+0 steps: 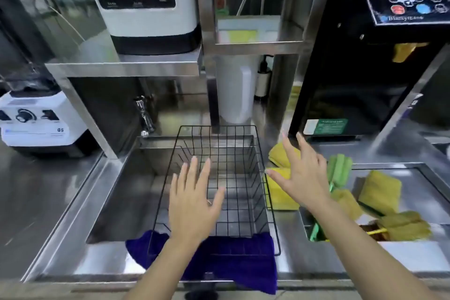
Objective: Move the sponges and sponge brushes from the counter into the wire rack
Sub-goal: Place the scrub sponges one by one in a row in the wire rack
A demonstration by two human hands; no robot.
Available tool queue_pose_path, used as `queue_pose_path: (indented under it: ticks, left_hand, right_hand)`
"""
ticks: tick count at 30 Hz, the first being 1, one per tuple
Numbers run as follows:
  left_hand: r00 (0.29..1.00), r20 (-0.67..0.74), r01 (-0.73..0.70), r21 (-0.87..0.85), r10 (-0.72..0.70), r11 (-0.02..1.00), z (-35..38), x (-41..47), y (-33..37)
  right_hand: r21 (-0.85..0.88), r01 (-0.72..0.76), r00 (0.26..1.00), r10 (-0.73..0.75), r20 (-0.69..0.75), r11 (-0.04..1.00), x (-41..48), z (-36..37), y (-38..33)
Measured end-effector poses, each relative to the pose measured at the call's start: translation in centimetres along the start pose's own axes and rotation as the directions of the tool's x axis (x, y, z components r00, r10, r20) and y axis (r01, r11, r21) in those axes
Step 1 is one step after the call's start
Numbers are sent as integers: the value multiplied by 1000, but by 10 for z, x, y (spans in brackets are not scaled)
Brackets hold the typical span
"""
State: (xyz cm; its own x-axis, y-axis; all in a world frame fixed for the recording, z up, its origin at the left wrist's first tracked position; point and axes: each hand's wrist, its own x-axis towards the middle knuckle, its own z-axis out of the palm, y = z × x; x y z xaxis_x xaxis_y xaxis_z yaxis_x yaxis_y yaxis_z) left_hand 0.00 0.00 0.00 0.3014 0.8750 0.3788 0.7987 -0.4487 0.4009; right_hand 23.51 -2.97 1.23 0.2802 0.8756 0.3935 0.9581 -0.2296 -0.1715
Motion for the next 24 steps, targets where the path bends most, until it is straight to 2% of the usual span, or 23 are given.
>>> queue_pose_path:
  ticks: [4,8,11,13,15,19,22,24]
  left_hand:
    - [994,95,44,15,-45,999,17,-27,-8]
    - [983,181,19,75,-32,997,29,-48,-18]
    - [961,267,30,157,-72,987,30,-55,-20]
    - [941,320,33,229,-107,973,29,-55,-19]
    - [934,346,-3,240,-82,971,28,-56,-19]
    - [917,399,-108,226,9,968,29,-59,-22]
    - [918,396,-113,200,25,973,30,-60,-23]
    - [918,396,-115,201,27,973,30,-59,-22]
  right_hand:
    - [-33,-89,981,93,172,996,-16,24,5]
    - [-71,-172,932,185,311,983,-26,37,7]
    - [3,-333,841,295,454,943,-28,39,7]
    - [67,-442,798,358,485,895,-28,40,6]
    - [128,-506,780,389,491,853,-25,39,5]
    - [288,-660,707,444,551,694,-19,44,8]
    - [333,-795,579,470,667,507,-18,48,15]
    - [362,-846,522,475,708,391,-16,46,19]
